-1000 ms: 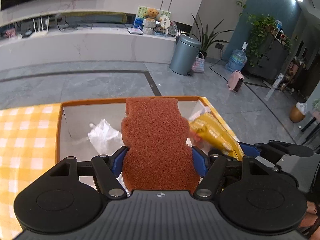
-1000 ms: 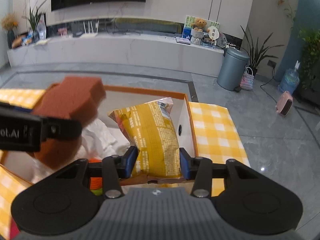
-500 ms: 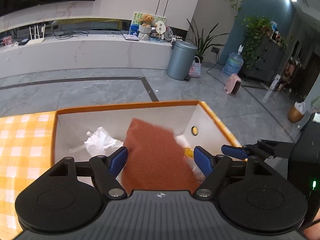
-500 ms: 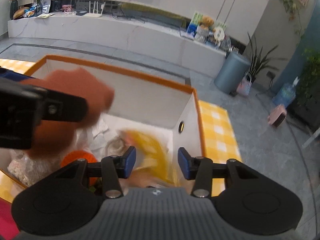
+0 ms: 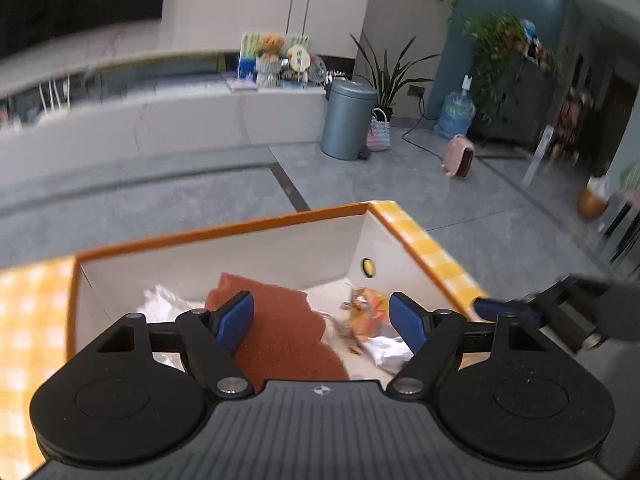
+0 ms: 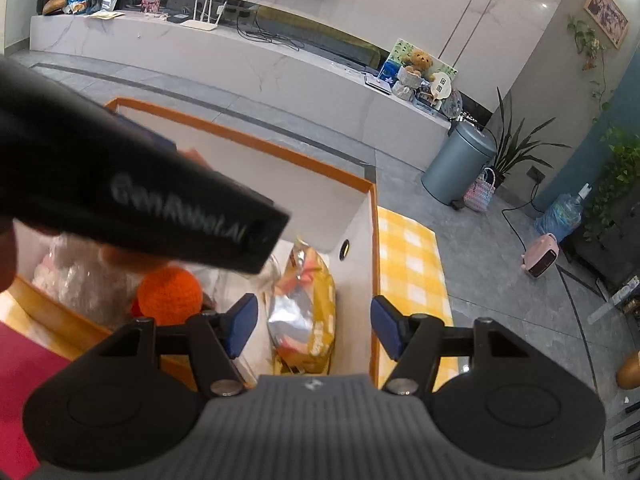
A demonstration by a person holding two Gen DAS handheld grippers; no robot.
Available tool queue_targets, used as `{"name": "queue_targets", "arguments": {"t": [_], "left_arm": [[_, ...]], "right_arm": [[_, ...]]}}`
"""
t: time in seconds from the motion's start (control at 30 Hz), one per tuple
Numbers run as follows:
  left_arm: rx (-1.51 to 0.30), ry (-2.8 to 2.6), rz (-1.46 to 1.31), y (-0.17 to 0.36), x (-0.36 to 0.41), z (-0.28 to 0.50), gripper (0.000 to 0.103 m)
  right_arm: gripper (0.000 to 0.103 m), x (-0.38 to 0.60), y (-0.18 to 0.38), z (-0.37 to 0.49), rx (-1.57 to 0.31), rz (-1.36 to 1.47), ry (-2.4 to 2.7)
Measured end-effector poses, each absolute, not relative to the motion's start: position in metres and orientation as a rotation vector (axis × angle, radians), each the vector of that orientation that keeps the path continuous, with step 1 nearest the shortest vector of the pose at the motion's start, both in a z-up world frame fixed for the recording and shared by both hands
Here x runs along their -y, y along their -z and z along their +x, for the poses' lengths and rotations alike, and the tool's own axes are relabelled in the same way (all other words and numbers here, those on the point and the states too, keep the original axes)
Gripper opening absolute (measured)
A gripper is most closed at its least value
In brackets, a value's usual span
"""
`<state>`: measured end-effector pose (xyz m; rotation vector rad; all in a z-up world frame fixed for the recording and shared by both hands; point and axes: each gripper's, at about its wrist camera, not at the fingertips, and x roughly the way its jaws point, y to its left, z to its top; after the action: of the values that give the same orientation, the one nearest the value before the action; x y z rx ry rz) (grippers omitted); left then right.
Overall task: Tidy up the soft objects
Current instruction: 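Carry the sponge and snack packet over the orange box and open both grippers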
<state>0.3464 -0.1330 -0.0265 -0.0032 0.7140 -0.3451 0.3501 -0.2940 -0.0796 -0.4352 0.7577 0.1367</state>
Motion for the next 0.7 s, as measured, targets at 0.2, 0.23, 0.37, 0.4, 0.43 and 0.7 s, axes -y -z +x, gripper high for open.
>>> {"name": "queue_targets", "arguments": {"t": [0.2,0.23,0.37,0.4,0.43,0.7], "left_arm": [[-0.725,0.362,-0.073,0.019,0.132,0.34,0.103],[-0.722,0.373,-0.102,0.016,0.129,0.34,0.103],[-0.666,0.417,-0.221,0.002,0.115,0.331,0.103],[-0.67,0.416,-0.241,-0.001,0.111,0.328,0.103],[-0.666,0.414,-0.252,-0.005,0.108,0.325,0.103],[-0.522,0.373,-0.105,-0.051,0.104,0.266,0.103]], "right_arm": [[0.064,0.297,0.075,0.344,-0.758,-0.423,-0.133],[0.064,0.297,0.073,0.342,-0.757,-0.418,-0.132],[0.065,0.295,0.063,0.331,-0.743,-0.419,-0.132],[0.065,0.295,0.06,0.328,-0.737,-0.421,-0.13],[0.065,0.294,0.056,0.324,-0.73,-0.421,-0.127],[0.071,0.3,0.012,0.283,-0.643,-0.359,-0.13]]}}
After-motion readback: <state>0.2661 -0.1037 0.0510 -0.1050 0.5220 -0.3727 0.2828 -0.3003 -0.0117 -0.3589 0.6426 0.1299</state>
